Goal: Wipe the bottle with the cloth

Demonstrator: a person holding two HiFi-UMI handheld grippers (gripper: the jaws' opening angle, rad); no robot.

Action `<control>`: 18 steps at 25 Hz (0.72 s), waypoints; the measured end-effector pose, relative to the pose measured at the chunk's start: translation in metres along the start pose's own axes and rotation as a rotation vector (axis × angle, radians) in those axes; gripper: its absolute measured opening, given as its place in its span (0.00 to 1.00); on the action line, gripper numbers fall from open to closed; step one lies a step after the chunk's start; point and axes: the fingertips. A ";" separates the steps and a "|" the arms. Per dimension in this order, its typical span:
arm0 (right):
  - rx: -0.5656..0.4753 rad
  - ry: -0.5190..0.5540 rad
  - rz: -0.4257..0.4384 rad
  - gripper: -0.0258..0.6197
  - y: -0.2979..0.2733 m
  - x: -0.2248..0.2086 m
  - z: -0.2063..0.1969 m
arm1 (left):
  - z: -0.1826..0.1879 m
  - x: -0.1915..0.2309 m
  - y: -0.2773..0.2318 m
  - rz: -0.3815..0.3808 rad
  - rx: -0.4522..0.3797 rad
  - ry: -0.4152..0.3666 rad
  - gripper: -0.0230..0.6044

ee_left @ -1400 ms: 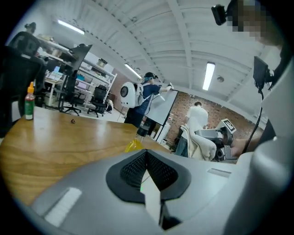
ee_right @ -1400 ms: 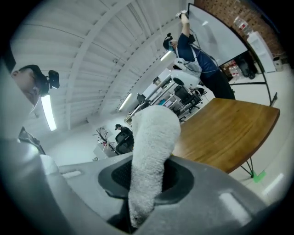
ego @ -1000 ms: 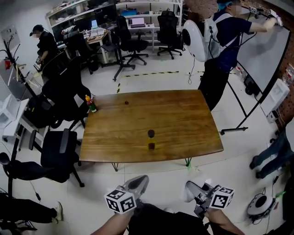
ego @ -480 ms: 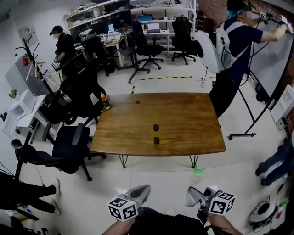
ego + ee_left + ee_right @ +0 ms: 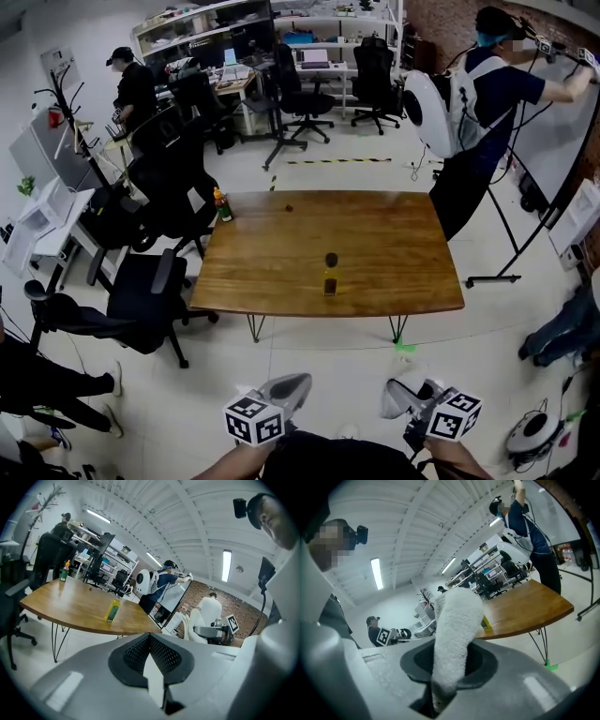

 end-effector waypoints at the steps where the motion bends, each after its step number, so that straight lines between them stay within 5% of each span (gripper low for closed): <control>1: 0.012 0.012 -0.017 0.15 -0.003 0.001 -0.002 | 0.001 0.001 0.002 -0.003 -0.001 -0.009 0.06; 18: 0.010 0.029 -0.084 0.15 -0.017 0.019 -0.010 | 0.014 0.016 0.024 -0.014 -0.007 -0.066 0.06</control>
Point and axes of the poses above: the fingertips, and each gripper's own axes: y backward along the fingers, x to its left, z out of its top, and after that the axes turned 9 degrees about x, right-handed
